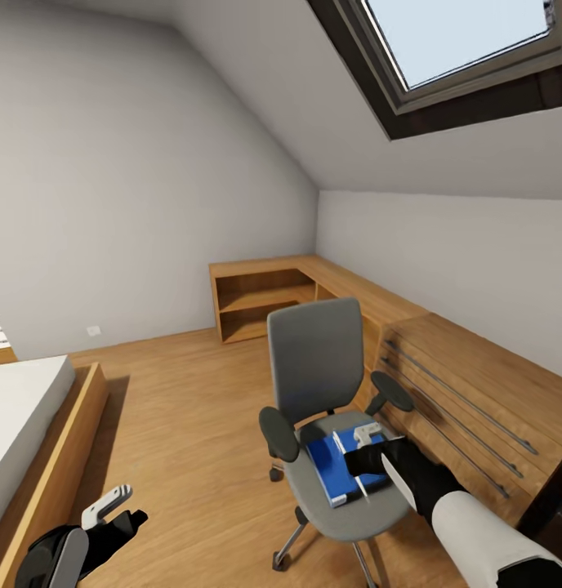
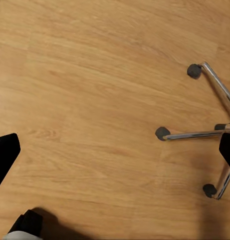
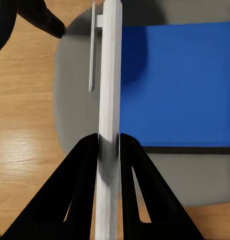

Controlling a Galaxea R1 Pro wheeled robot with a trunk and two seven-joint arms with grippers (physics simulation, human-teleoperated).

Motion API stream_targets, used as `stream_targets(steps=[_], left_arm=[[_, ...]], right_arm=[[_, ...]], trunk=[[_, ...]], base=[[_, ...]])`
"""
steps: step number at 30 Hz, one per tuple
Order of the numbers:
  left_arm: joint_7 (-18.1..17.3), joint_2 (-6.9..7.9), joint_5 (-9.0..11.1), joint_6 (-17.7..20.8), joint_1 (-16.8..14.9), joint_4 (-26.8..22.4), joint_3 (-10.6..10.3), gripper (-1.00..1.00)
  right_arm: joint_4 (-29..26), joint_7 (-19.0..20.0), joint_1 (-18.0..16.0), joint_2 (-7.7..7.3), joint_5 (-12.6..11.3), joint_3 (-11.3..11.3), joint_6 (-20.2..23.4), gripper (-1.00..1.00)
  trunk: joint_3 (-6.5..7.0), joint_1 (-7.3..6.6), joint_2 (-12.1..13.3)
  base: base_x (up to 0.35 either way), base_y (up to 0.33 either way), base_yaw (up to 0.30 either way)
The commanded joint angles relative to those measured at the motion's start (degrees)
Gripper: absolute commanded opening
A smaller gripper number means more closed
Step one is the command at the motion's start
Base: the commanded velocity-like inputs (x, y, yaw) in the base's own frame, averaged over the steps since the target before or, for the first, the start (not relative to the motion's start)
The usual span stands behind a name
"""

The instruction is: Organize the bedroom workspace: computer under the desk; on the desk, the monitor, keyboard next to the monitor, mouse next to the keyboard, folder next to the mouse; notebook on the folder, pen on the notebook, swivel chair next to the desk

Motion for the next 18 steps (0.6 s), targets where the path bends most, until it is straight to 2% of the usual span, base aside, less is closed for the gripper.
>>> stream_targets(steps=[1, 7, 9, 11, 13, 15, 18], left_arm=[[0.48, -0.04, 0.57, 0.13, -0.05, 0.4, -0.01, 1.0], [0.51, -0.67, 0.35, -1.9, -0.06, 3.26, -0.27, 1.0], [0.51, -0.93, 0.35, -2.53, -0.05, 3.94, -0.3, 1.0], [0.5, -1.08, 0.04, -3.4, -0.05, 6.46, -0.36, 1.0], [0.47, -1.12, -0.16, -4.46, -0.06, 8.06, -0.4, 1.0], [0.35, -1.15, -0.4, -8.11, -0.05, 11.22, -0.46, 1.0], [0.29, -1.16, -0.52, -12.33, -0.04, 15.3, -0.53, 1.0]], right_arm=[[-0.71, 0.1, -0.03, -0.07, -0.39, 0.13, 0.35, -1.0], [-6.02, -0.54, 0.04, -0.06, -0.5, -0.84, 1.53, -1.0], [-8.44, -1.19, 0.05, -0.01, -0.56, -2.64, 5.03, -1.0], [-13.51, -2.16, 0.05, 0.13, -0.62, -6.52, 13.68, -1.0], [-16.88, -2.86, 0.07, 0.16, -0.63, -8.08, 18.07, -1.0], [-24.16, -4.39, 0.27, 0.18, -0.62, -9.86, 23.98, -1.0], [-30.48, -6.29, 0.92, 0.18, -0.61, -10.69, 27.72, -1.0]], trunk=[[0.12, -0.22, 0.37], [1.19, -1.54, 2.78], [1.55, -1.98, 3.58], [1.91, -2.42, 4.39], [2.27, -2.86, 5.19], [2.63, -3.3, 5.99], [3.17, -3.96, 7.19]], base=[[-0.001, 0.0, 0.0], [0.0, 0.0, 0.0], [0.0, 0.0, 0.0], [0.0, 0.0, 0.0], [0.0, 0.0, 0.0], [0.0, 0.0, 0.0], [0.0, 0.0, 0.0]])
